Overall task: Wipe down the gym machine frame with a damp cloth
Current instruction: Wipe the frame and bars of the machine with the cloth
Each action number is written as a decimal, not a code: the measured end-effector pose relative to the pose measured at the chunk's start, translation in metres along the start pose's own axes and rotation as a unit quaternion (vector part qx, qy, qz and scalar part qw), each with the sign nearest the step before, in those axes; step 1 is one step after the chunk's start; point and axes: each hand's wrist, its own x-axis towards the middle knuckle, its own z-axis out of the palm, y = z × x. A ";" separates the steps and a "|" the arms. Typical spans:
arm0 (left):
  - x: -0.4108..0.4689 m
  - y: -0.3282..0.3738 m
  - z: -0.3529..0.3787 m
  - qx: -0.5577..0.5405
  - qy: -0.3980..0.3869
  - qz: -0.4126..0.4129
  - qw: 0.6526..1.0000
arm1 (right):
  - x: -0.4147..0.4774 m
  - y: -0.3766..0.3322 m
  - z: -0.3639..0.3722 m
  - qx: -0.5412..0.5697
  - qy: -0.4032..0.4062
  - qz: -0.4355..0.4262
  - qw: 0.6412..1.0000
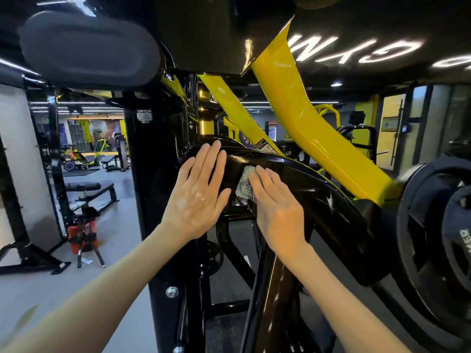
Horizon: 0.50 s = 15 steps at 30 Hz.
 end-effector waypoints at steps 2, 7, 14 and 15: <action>0.000 0.000 0.000 -0.005 0.002 0.006 1.000 | 0.013 -0.020 0.008 0.000 0.025 0.036 0.999; -0.003 -0.008 0.000 -0.025 0.028 0.033 0.999 | 0.033 -0.061 0.021 0.038 -0.002 0.066 0.997; 0.000 -0.006 -0.005 -0.035 0.012 0.024 0.999 | 0.011 -0.008 0.012 -0.019 -0.015 0.051 0.998; 0.000 -0.004 -0.005 -0.032 0.010 0.020 0.999 | 0.005 0.001 0.009 -0.031 -0.009 0.084 0.996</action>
